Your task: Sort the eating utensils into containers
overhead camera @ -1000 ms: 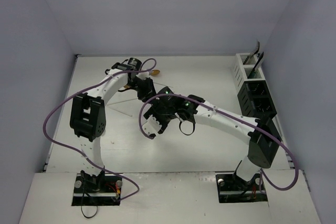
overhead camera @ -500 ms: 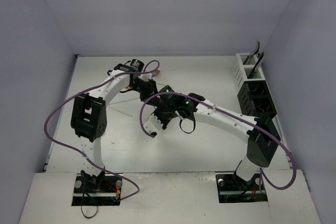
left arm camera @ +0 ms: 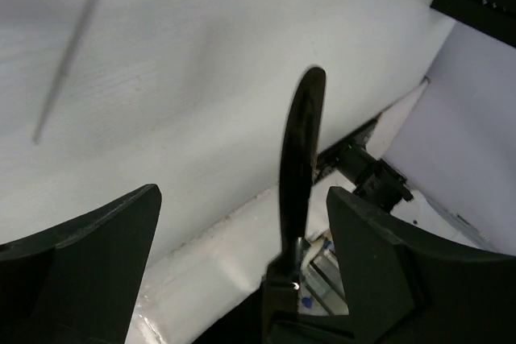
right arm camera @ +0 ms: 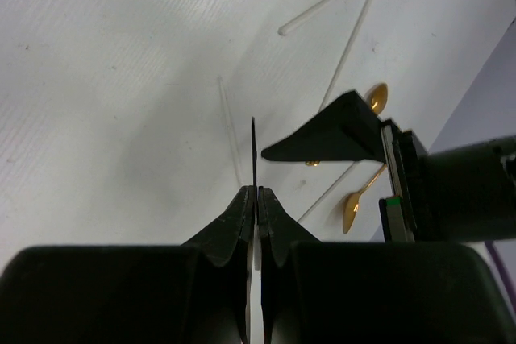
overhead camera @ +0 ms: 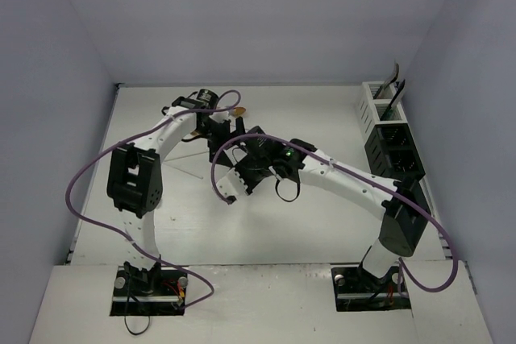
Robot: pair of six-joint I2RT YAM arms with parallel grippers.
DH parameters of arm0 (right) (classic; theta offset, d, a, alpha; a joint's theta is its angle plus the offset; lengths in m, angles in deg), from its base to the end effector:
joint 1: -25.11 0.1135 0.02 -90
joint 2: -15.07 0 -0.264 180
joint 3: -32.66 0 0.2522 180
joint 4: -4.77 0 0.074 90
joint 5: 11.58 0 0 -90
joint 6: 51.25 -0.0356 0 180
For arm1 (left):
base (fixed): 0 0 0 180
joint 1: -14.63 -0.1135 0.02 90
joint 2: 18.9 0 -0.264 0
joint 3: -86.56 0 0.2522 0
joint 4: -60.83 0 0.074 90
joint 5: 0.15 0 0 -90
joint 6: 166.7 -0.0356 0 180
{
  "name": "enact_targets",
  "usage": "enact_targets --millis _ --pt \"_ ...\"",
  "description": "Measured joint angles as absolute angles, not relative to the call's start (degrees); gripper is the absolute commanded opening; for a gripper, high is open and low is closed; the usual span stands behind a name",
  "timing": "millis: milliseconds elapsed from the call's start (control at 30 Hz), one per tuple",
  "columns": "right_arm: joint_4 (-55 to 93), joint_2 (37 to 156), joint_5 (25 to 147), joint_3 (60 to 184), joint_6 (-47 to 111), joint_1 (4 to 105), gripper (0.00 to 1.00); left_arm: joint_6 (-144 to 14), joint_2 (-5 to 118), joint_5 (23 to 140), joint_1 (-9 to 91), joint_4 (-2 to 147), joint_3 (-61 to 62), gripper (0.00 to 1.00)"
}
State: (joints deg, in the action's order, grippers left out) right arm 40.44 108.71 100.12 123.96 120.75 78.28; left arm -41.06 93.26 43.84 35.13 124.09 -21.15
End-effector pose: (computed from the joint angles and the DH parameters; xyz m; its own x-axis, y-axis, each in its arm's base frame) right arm 0.2131 0.3065 0.3007 0.8580 -0.3892 -0.3351 -0.4934 -0.4430 -0.7485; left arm 0.3736 -0.1670 0.2471 -0.9950 -0.0600 0.0796 -0.0996 0.6398 -0.7620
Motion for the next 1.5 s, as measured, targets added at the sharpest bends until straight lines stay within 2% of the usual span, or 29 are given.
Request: enact_targets --millis 200,367,567,833,1100,1500 --pt "40.7 108.4 101.8 129.6 107.2 75.8 0.0 -42.6 89.6 51.7 28.9 122.2 -22.0 0.83" --pt "39.0 106.6 103.8 132.9 91.0 66.0 0.0 -46.5 81.8 57.8 20.9 116.3 -22.3 0.83" --pt "30.8 101.7 103.6 133.1 66.5 46.0 0.0 -53.3 72.5 63.4 19.2 110.7 -20.4 0.83" --pt "15.6 91.7 95.6 128.4 39.5 16.0 0.0 -56.8 64.9 65.7 20.3 100.3 -3.4 0.83" --pt "7.5 90.8 87.8 128.2 30.6 11.4 0.0 -58.4 64.5 64.7 20.2 96.8 0.4 0.83" --pt "5.5 106.6 86.1 131.0 28.5 7.9 0.0 -62.2 62.3 64.7 20.2 94.8 3.4 0.83"
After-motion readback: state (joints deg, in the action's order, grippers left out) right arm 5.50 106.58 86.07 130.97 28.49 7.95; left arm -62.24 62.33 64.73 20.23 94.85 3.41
